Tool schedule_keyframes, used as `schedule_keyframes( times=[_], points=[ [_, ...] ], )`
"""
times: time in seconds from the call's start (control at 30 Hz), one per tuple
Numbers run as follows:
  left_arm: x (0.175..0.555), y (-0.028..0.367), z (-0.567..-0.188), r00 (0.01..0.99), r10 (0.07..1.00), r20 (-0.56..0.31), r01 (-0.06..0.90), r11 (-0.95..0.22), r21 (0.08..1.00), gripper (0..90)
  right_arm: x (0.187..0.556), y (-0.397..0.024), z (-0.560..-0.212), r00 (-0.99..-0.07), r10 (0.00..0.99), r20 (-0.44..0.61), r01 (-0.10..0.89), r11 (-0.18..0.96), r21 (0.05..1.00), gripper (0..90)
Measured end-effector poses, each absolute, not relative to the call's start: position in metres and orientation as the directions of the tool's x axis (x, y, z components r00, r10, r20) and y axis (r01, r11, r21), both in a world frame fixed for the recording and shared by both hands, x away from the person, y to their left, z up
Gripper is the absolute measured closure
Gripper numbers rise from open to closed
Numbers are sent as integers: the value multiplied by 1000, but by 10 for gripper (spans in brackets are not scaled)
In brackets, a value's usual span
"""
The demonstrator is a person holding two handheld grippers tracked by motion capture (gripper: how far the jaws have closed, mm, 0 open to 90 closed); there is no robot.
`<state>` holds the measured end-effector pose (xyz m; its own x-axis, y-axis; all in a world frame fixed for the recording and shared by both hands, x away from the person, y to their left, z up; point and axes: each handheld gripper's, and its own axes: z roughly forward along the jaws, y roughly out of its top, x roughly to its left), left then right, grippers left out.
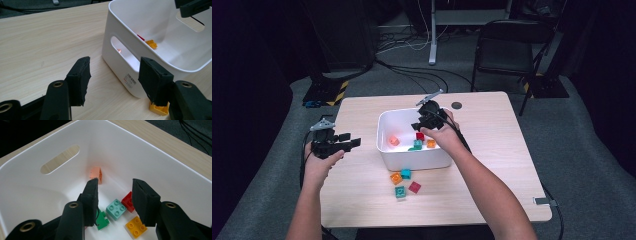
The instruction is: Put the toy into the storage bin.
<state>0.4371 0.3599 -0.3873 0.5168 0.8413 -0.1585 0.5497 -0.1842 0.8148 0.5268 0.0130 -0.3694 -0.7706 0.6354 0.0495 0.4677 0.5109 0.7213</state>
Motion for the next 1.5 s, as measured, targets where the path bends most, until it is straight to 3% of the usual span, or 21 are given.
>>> schedule_keyframes(
  times=[0.47, 0.87, 1.13, 1.5],
  points=[
    [437, 360, -388, 511, 844, -159, 560, -187, 807, 413, 476, 3, -348, -814, 581, -3, 377, 532, 759, 467],
    [437, 358, -388, 517, 842, -155, 564, -198, 802, 413, 436, -4, -348, -852, 521, -39, 302, 552, 777, 473],
    [437, 359, -389, 511, 845, -156, 558, -189, 808, 413, 413, -5, -358, -863, 505, -23, 291, 533, 795, 482],
    [437, 358, -389, 511, 846, -155, 565, -194, 802, 413, 395, -6, -401, -861, 507, -40, 287, 548, 786, 516]
  ],
)
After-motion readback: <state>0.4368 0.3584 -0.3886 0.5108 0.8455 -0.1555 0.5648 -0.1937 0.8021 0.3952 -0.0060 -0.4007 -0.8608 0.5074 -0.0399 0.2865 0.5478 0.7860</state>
